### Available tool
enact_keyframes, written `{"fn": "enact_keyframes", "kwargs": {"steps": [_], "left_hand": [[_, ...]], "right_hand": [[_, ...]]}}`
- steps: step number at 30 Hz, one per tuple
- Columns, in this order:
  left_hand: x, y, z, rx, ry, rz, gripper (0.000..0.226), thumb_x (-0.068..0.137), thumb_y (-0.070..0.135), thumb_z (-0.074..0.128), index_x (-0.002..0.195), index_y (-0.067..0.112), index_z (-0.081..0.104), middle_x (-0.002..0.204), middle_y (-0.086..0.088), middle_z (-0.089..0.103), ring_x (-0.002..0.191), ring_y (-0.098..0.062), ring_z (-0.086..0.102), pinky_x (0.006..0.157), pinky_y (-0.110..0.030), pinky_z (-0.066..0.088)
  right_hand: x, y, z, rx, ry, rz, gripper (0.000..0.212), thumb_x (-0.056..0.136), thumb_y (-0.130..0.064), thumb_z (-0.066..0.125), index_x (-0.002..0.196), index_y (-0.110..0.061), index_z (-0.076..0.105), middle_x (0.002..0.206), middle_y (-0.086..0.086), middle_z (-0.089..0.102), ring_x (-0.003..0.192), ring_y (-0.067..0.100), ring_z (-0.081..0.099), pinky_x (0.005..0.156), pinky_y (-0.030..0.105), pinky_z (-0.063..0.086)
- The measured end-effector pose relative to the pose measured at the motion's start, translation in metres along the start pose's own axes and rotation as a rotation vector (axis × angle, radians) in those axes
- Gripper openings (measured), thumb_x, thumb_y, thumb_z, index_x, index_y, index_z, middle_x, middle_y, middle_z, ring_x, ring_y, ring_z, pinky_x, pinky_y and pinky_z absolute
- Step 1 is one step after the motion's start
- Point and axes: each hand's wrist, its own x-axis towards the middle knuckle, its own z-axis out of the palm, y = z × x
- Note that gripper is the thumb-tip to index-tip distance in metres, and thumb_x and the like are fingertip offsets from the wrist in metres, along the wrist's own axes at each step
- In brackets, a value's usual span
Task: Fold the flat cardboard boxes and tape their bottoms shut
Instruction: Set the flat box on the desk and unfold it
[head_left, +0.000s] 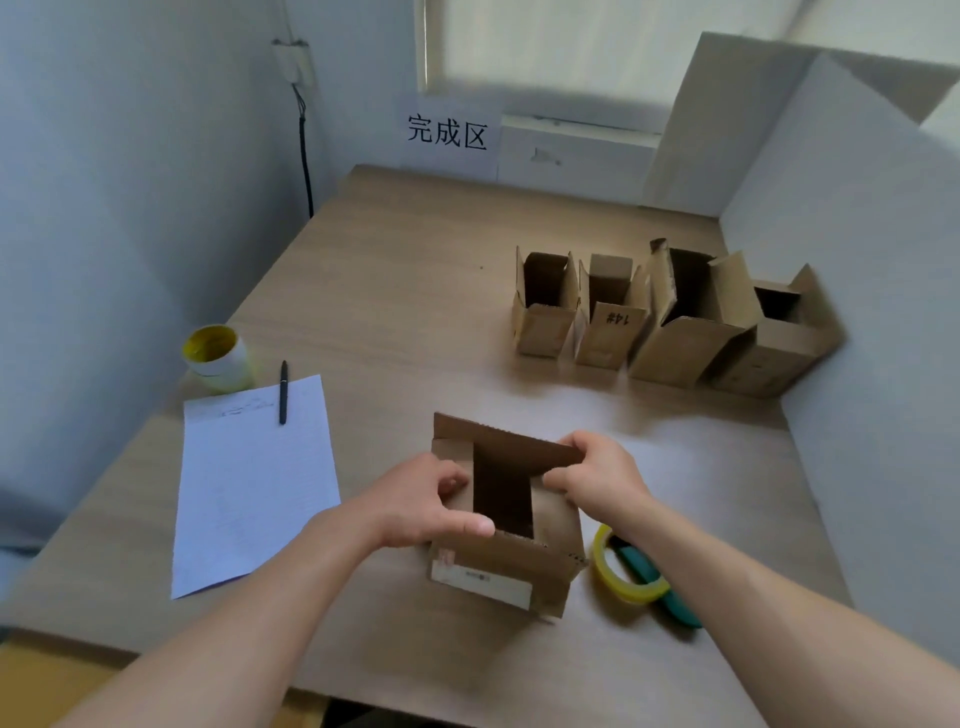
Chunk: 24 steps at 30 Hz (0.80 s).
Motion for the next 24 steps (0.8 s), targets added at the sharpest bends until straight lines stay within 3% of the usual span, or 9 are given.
{"fn": "enact_keyframes", "kwargs": {"steps": [2, 5, 8, 10, 13, 16, 19, 21, 24], "left_hand": [[-0.001, -0.006, 0.004, 0.091, 0.005, 0.020, 0.073, 0.064, 0.074, 0.070, 0.112, 0.018, 0.065, 0.106, 0.003, 0.060, 0.097, -0.014, 0.058, 0.089, -0.035, 0.053], [0.003, -0.012, 0.008, 0.122, 0.169, -0.027, 0.055, 0.079, 0.063, 0.068, 0.115, 0.022, 0.069, 0.100, 0.009, 0.059, 0.095, -0.012, 0.059, 0.082, -0.027, 0.050], [0.009, -0.012, 0.017, 0.153, 0.277, -0.055, 0.040, 0.081, 0.061, 0.068, 0.089, 0.022, 0.069, 0.088, 0.006, 0.057, 0.084, -0.014, 0.059, 0.074, -0.032, 0.050], [0.011, -0.011, 0.025, 0.076, 0.410, -0.093, 0.043, 0.075, 0.057, 0.075, 0.094, 0.022, 0.059, 0.095, 0.008, 0.051, 0.089, -0.014, 0.055, 0.077, -0.031, 0.047], [0.011, -0.016, 0.036, -0.040, 0.599, -0.202, 0.068, 0.067, 0.051, 0.084, 0.112, 0.019, 0.043, 0.112, 0.005, 0.042, 0.100, -0.017, 0.052, 0.084, -0.032, 0.046], [0.015, -0.027, 0.045, -0.120, 0.580, -0.171, 0.090, 0.075, 0.046, 0.081, 0.147, 0.023, 0.030, 0.144, -0.002, 0.031, 0.130, -0.018, 0.039, 0.106, -0.034, 0.038], [0.021, -0.029, 0.055, -0.059, 0.460, -0.050, 0.075, 0.093, 0.039, 0.064, 0.155, 0.023, 0.025, 0.162, 0.001, 0.019, 0.149, -0.012, 0.018, 0.117, -0.028, 0.022], [0.023, -0.027, 0.063, -0.045, 0.488, 0.000, 0.067, 0.098, 0.035, 0.057, 0.155, 0.019, 0.026, 0.162, 0.003, 0.023, 0.149, -0.010, 0.017, 0.116, -0.024, 0.019], [0.023, -0.022, 0.076, -0.104, 0.538, 0.009, 0.062, 0.099, 0.035, 0.053, 0.154, 0.018, 0.029, 0.160, 0.005, 0.026, 0.148, -0.008, 0.020, 0.113, -0.019, 0.016]], "right_hand": [[-0.001, 0.002, 0.004, 0.039, 0.016, -0.008, 0.014, 0.078, -0.033, 0.070, 0.082, -0.020, 0.068, 0.082, 0.003, 0.071, 0.081, 0.022, 0.067, 0.076, 0.042, 0.059], [-0.002, 0.002, 0.004, 0.083, 0.006, -0.019, 0.046, 0.089, -0.055, 0.057, 0.082, -0.012, 0.072, 0.085, 0.003, 0.072, 0.083, 0.023, 0.067, 0.081, 0.045, 0.058], [-0.001, 0.006, 0.001, -0.018, -0.022, -0.037, 0.034, 0.094, -0.044, 0.058, 0.078, -0.018, 0.073, 0.083, -0.006, 0.071, 0.082, 0.017, 0.065, 0.079, 0.041, 0.056], [-0.001, 0.012, 0.000, -0.121, 0.004, -0.062, 0.018, 0.087, -0.037, 0.068, 0.077, -0.022, 0.070, 0.080, -0.008, 0.070, 0.081, 0.013, 0.063, 0.073, 0.034, 0.053], [-0.003, 0.026, 0.004, -0.147, -0.014, -0.036, 0.019, 0.081, -0.039, 0.075, 0.093, -0.028, 0.065, 0.090, -0.013, 0.064, 0.085, 0.009, 0.059, 0.069, 0.028, 0.046], [-0.007, 0.049, 0.012, -0.088, -0.099, -0.024, 0.036, 0.086, -0.049, 0.067, 0.117, -0.034, 0.059, 0.110, -0.010, 0.065, 0.098, 0.015, 0.062, 0.088, 0.038, 0.052], [-0.014, 0.056, 0.018, -0.107, -0.128, -0.039, 0.059, 0.098, -0.051, 0.049, 0.151, -0.029, 0.034, 0.145, 0.001, 0.052, 0.127, 0.024, 0.052, 0.106, 0.037, 0.041], [-0.021, 0.055, 0.023, -0.117, -0.132, -0.043, 0.065, 0.102, -0.051, 0.039, 0.157, -0.026, 0.016, 0.153, 0.004, 0.042, 0.137, 0.026, 0.043, 0.107, 0.034, 0.035], [-0.030, 0.056, 0.030, -0.167, -0.101, -0.081, 0.071, 0.101, -0.053, 0.038, 0.157, -0.024, 0.006, 0.155, 0.005, 0.039, 0.137, 0.026, 0.042, 0.106, 0.034, 0.035]]}}
